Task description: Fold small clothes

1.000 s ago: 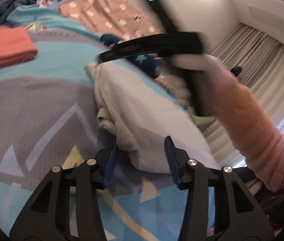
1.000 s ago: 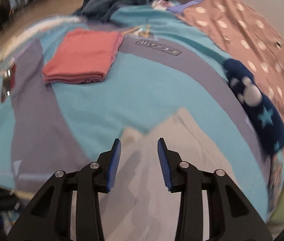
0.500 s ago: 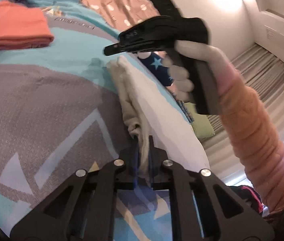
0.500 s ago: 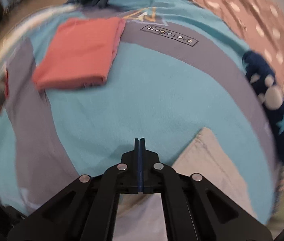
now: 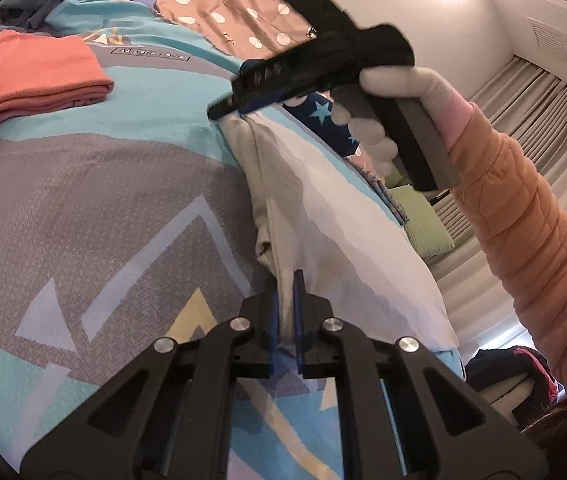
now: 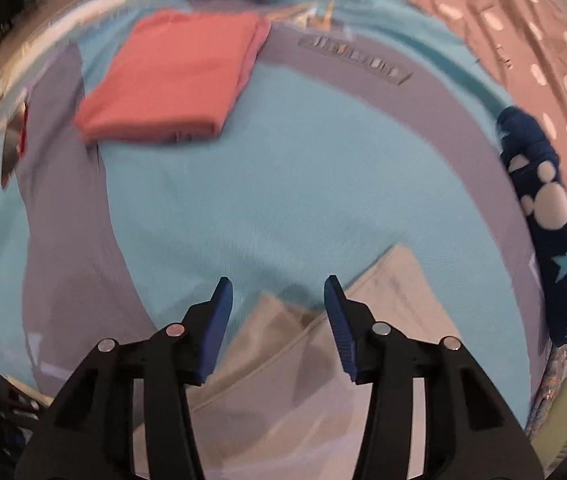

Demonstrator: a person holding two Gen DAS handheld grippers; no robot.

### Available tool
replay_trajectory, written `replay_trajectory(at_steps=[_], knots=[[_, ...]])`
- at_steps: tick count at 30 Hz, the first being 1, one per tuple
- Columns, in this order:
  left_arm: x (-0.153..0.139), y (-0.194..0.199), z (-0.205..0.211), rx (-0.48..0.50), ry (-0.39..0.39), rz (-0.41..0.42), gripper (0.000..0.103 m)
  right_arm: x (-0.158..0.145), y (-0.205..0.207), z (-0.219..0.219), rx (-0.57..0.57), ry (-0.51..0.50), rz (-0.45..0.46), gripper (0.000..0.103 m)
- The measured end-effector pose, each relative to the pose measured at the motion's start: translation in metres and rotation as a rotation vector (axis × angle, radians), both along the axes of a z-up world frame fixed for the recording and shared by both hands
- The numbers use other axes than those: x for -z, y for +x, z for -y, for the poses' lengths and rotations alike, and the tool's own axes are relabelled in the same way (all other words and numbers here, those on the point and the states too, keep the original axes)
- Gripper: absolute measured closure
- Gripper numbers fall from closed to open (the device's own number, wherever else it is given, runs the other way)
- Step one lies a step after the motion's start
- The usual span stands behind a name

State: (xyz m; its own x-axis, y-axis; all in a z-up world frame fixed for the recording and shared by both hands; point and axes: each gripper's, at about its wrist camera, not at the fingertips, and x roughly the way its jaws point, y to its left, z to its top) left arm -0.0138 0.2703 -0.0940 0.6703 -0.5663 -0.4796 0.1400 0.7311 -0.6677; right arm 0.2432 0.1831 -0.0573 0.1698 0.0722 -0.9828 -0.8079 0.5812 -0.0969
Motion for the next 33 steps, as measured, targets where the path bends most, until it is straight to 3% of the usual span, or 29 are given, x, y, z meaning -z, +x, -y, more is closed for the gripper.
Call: replay_trajectory(at_steps=[2,5,8,14,15,17,21,23,24,29,33], knots=[[0.003,0.004,-0.002,-0.005,-0.001,-0.007,0.097,0.002,0.001,-0.002,0.047,0.041,0.04,0.101],[0.005,0.008,-0.003,-0.018,0.011,-0.029,0.097,-0.002,0.015,0.001,0.157,0.181,0.072,0.103],[0.006,0.007,-0.003,-0.027,0.018,-0.053,0.097,-0.005,0.017,0.004,0.17,0.307,-0.007,0.103],[0.01,0.005,-0.01,-0.031,-0.01,-0.061,0.096,-0.04,-0.035,0.052,0.132,0.336,0.125,0.101],[0.011,0.005,-0.012,-0.035,-0.017,-0.061,0.096,-0.045,-0.047,0.065,0.125,0.344,0.148,0.098],[0.011,0.004,-0.017,-0.049,-0.036,-0.057,0.094,-0.052,-0.078,0.099,0.121,0.385,0.188,0.075],[0.008,0.0,-0.029,-0.091,-0.02,-0.047,0.084,-0.05,-0.149,0.158,0.148,0.445,0.267,0.058],[0.003,-0.003,-0.034,-0.12,0.015,-0.037,0.077,-0.043,-0.181,0.173,0.177,0.478,0.279,0.044],[0.0,-0.005,-0.037,-0.139,0.036,-0.035,0.076,-0.039,-0.197,0.175,0.175,0.487,0.284,0.043],[-0.013,-0.016,-0.052,-0.217,0.085,-0.025,0.07,-0.019,-0.251,0.138,0.002,0.33,0.405,0.043],[-0.023,-0.031,-0.058,-0.262,0.108,-0.012,0.064,-0.001,-0.257,0.12,-0.006,0.245,0.443,0.043]])
